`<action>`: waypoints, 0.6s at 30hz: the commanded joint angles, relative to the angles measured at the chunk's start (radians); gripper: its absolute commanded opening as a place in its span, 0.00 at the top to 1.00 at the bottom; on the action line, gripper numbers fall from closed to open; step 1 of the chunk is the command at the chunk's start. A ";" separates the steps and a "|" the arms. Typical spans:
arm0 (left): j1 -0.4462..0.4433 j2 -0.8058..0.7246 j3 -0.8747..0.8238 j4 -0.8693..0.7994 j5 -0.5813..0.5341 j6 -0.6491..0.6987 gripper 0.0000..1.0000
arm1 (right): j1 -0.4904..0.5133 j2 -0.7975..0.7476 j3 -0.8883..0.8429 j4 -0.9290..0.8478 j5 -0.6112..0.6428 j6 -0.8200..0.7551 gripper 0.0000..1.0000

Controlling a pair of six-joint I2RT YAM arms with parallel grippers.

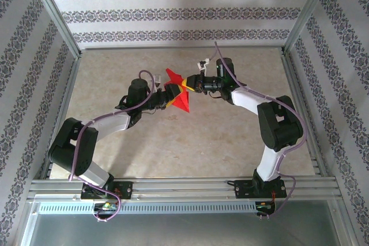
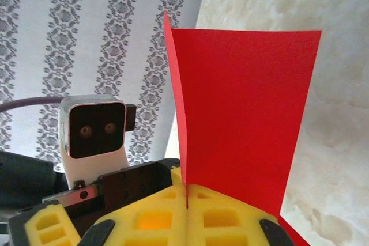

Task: Fold a paper plane with a square sheet of paper (pick it up from the middle)
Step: Turn over the paper at the center of the table.

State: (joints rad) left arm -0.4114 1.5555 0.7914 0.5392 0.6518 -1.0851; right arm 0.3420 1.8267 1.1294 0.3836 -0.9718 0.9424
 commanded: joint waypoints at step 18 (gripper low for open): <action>-0.007 0.063 0.041 0.239 0.078 0.004 0.59 | -0.014 -0.015 -0.051 0.184 -0.071 0.205 0.91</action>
State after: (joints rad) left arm -0.4114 1.6161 0.8101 0.6956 0.7074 -1.1007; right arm 0.3420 1.8267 1.0901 0.5270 -1.0161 1.1316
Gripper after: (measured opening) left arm 0.430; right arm 0.081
